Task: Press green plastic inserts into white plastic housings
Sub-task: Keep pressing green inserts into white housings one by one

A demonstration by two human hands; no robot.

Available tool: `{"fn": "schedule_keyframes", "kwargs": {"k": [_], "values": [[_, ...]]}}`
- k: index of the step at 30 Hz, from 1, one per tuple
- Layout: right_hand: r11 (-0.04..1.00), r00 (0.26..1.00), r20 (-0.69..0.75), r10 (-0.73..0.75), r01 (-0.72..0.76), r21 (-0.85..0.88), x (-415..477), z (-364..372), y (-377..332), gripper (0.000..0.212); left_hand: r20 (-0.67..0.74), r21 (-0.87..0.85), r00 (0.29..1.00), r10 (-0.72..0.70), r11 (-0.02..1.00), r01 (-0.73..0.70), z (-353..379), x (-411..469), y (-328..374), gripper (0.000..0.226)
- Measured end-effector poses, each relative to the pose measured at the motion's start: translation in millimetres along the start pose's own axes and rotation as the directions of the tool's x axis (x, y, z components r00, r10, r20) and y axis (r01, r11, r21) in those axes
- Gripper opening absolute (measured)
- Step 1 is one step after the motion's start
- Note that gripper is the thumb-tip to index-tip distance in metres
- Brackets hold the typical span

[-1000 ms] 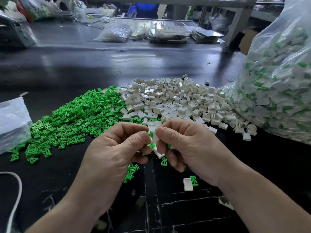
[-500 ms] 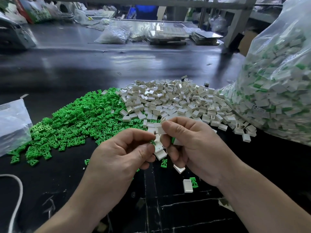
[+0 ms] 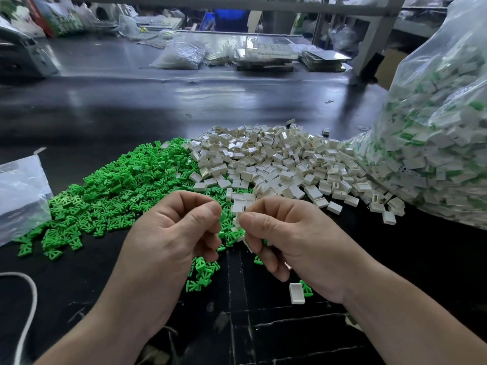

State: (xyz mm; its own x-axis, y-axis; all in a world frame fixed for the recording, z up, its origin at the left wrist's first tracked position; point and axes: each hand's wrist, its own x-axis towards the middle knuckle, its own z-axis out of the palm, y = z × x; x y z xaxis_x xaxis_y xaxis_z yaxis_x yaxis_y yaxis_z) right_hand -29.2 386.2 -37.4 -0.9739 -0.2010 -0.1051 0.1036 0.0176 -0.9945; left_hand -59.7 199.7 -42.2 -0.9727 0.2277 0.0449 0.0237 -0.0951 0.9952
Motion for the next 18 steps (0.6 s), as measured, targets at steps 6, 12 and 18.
{"fn": "schedule_keyframes", "kwargs": {"k": [6, 12, 18], "values": [[0.992, 0.997, -0.025, -0.074, 0.071, -0.106, -1.8, 2.4, -0.5, 0.017, 0.061, -0.067, 0.998, -0.027, 0.997, 0.031, 1.0, -1.5, -1.4, 0.006], [0.982, 0.993, -0.045, -0.109, 0.1, -0.159, -1.8, 2.2, -0.5, 0.016, 0.076, -0.053, 0.997, -0.023, 0.998, 0.027, 3.0, -2.4, -0.6, 0.007], [0.984, 0.993, -0.014, -0.119, 0.116, -0.134, -2.4, 1.5, -1.4, 0.018, 0.121, -0.141, 0.992, -0.038, 0.988, 0.055, 5.5, -4.5, 4.2, 0.013]]}}
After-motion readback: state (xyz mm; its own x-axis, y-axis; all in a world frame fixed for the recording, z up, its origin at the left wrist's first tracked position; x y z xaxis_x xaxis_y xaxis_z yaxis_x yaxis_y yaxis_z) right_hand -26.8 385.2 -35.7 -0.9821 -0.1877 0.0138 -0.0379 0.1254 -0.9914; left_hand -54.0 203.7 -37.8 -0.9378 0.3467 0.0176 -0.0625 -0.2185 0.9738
